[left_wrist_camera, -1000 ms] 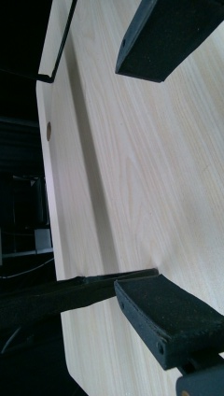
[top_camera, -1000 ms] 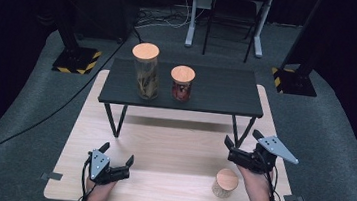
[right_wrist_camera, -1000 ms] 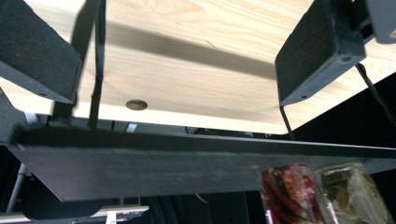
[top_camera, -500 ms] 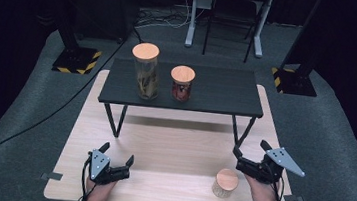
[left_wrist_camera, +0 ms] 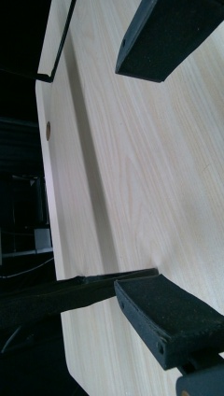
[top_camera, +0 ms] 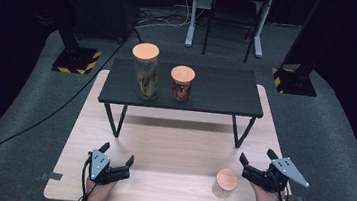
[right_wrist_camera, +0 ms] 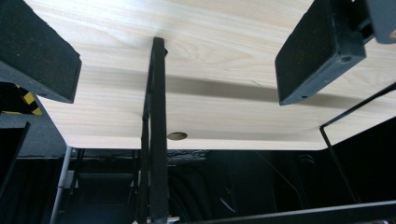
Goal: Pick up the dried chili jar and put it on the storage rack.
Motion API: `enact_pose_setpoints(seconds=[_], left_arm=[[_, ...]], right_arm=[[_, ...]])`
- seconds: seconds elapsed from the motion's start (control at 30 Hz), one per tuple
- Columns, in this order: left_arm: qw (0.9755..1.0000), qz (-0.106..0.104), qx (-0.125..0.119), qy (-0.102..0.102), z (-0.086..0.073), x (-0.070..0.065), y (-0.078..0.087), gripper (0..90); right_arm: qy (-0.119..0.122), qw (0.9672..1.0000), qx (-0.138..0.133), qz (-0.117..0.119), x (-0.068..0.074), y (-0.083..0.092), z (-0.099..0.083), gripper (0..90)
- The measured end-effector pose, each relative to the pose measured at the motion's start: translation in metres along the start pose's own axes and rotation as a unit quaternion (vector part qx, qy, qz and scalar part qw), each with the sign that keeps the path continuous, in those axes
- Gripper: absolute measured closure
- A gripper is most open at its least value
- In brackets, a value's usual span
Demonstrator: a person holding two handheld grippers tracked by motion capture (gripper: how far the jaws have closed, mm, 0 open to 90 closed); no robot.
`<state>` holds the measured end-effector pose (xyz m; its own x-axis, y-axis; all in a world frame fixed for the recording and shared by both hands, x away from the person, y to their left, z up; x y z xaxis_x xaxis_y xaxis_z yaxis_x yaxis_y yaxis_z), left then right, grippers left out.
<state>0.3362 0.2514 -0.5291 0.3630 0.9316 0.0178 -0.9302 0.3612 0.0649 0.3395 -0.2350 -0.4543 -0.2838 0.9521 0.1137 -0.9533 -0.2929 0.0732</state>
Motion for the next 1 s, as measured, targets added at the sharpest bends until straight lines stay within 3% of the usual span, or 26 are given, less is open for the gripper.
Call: enact_pose_setpoints(seconds=[1.0], left_arm=[[1.0000, 0.001, 0.001, 0.000, 0.000, 0.000, 0.000, 0.3]], right_arm=[[-0.024, 0.9991, 0.018, -0.030, -0.026, 0.018, -0.052, 0.0]])
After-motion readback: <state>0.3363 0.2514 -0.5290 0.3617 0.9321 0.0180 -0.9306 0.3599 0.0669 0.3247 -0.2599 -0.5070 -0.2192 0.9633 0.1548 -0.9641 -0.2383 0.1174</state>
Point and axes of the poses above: each handheld gripper's, and its own axes: y roughly backward along the jaws, z roughly out of its top, x roughly to its left, the point moved 1 cm from there along -y, roughly forward along the jaws, and after that the axes turned 8 degrees about -x, right-handed, at the moved point
